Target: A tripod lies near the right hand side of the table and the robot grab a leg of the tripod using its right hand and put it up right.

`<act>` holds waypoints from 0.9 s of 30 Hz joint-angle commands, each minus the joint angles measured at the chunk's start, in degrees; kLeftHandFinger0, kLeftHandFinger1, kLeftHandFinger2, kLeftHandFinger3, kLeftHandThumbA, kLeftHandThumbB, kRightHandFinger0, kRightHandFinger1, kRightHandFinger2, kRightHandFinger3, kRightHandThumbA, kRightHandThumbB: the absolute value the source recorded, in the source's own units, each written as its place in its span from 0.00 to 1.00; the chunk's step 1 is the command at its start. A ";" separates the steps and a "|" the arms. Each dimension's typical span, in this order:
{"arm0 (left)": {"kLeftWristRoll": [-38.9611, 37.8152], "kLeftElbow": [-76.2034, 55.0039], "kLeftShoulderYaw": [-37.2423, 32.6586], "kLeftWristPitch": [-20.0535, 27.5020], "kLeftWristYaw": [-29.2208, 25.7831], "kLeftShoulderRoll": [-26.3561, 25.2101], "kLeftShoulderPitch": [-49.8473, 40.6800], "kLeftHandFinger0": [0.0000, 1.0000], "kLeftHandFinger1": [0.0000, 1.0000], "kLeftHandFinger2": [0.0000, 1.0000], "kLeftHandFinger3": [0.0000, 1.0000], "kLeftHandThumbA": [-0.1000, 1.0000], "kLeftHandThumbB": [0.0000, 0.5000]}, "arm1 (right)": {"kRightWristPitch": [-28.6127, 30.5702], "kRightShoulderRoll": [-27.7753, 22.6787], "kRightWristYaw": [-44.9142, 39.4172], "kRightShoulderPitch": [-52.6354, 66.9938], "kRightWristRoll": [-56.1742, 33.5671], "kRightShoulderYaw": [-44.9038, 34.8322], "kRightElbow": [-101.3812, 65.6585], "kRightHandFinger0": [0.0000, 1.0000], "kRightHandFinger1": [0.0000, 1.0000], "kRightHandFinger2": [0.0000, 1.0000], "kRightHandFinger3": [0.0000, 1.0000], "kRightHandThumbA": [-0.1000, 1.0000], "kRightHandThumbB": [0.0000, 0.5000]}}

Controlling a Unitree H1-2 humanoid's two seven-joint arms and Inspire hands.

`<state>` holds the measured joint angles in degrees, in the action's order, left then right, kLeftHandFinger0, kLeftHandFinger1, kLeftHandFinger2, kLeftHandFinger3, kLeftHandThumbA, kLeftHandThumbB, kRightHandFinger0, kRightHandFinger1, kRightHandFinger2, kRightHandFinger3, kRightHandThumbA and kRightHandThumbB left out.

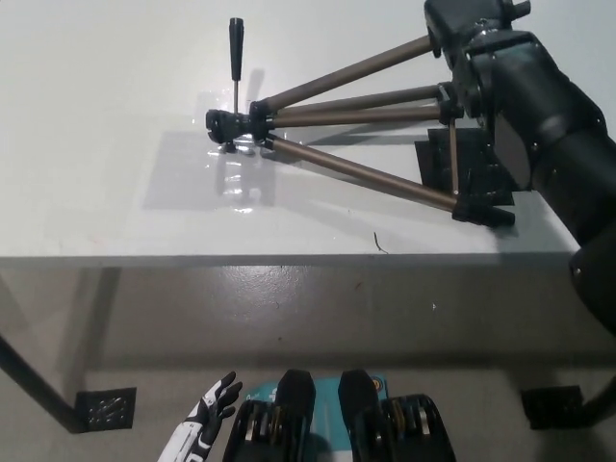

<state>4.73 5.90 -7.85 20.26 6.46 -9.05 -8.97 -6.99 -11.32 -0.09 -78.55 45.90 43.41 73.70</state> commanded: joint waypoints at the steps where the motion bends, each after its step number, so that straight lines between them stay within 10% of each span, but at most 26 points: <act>1: -0.79 -2.14 -0.42 2.00 1.85 -1.18 0.63 1.00 1.00 1.00 1.00 1.00 1.00 | 10.49 -2.64 20.43 -0.81 -7.76 -10.43 -1.88 0.00 0.16 0.60 0.27 0.00 0.33; 5: -0.39 -2.39 -0.54 1.09 2.07 -1.47 0.85 1.00 1.00 1.00 1.00 1.00 1.00 | 13.42 -1.95 21.30 -0.68 -14.48 -20.01 -2.87 0.00 0.21 0.60 0.60 0.00 0.22; 11: -0.19 -2.55 -0.59 1.06 1.97 -1.48 0.82 1.00 1.00 1.00 1.00 1.00 1.00 | 15.37 0.33 23.31 -2.63 -22.66 -35.96 -2.88 0.00 0.16 0.54 0.51 0.07 0.05; 27: 0.82 -2.32 -0.70 1.52 1.41 -1.34 0.29 1.00 1.00 1.00 1.00 1.00 1.00 | 15.34 4.68 24.48 -2.31 -27.86 -55.99 -3.68 0.00 0.01 0.41 0.41 0.01 0.11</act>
<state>4.91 5.88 -7.98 20.06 6.48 -9.22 -8.74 -0.93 -9.22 13.65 -73.43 32.31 -4.41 73.81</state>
